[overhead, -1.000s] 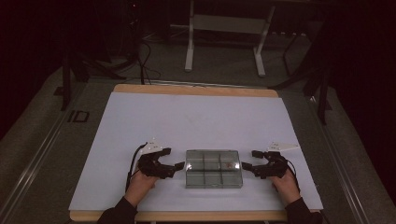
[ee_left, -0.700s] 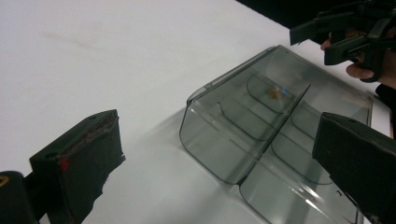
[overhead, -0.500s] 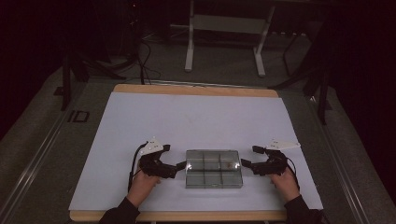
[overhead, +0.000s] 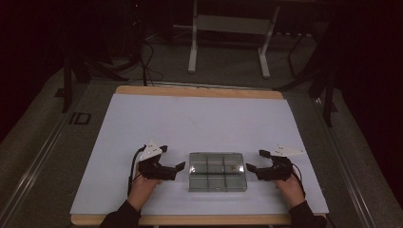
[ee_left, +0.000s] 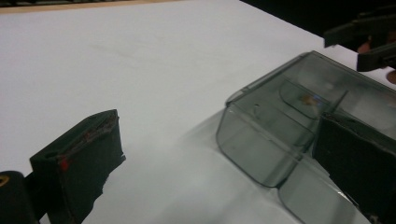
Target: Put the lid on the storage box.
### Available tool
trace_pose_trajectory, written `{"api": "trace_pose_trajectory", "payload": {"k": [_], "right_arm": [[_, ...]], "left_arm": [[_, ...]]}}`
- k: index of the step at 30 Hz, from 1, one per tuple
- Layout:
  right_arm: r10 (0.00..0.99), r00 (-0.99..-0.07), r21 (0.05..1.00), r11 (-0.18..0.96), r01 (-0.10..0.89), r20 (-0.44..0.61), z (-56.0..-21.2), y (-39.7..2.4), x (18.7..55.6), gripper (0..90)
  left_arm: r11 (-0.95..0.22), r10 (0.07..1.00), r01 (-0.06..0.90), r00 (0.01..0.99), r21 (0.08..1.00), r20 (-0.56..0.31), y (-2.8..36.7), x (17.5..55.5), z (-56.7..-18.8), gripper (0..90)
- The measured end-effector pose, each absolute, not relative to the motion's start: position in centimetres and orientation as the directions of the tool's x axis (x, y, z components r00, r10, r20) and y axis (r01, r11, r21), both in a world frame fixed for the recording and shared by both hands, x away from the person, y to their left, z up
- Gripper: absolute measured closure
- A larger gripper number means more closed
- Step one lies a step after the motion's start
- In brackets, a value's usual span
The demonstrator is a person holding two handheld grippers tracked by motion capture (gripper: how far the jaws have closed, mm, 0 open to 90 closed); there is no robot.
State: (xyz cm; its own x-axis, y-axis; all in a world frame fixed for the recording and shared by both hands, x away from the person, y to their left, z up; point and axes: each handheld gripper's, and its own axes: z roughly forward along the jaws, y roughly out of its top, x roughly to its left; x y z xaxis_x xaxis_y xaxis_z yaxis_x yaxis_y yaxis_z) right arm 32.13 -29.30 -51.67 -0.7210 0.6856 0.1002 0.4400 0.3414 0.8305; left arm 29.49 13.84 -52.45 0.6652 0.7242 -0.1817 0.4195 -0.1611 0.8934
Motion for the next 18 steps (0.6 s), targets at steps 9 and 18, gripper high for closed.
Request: {"api": "trace_pose_trajectory", "payload": {"k": [9,18], "right_arm": [[0.717,-0.692,0.831,0.338,0.443,0.077,-52.2,-30.4,31.9,13.9],[0.744,-0.664,0.829,0.321,0.458,0.079,-52.7,-31.6,31.4,13.9]], "left_arm": [[-0.149,0.748,0.431,0.638,0.89,-0.184,14.7,29.3,-52.6,2.0],[-0.128,0.767,0.429,0.615,0.894,-0.185,15.8,28.6,-52.6,2.0]]}}
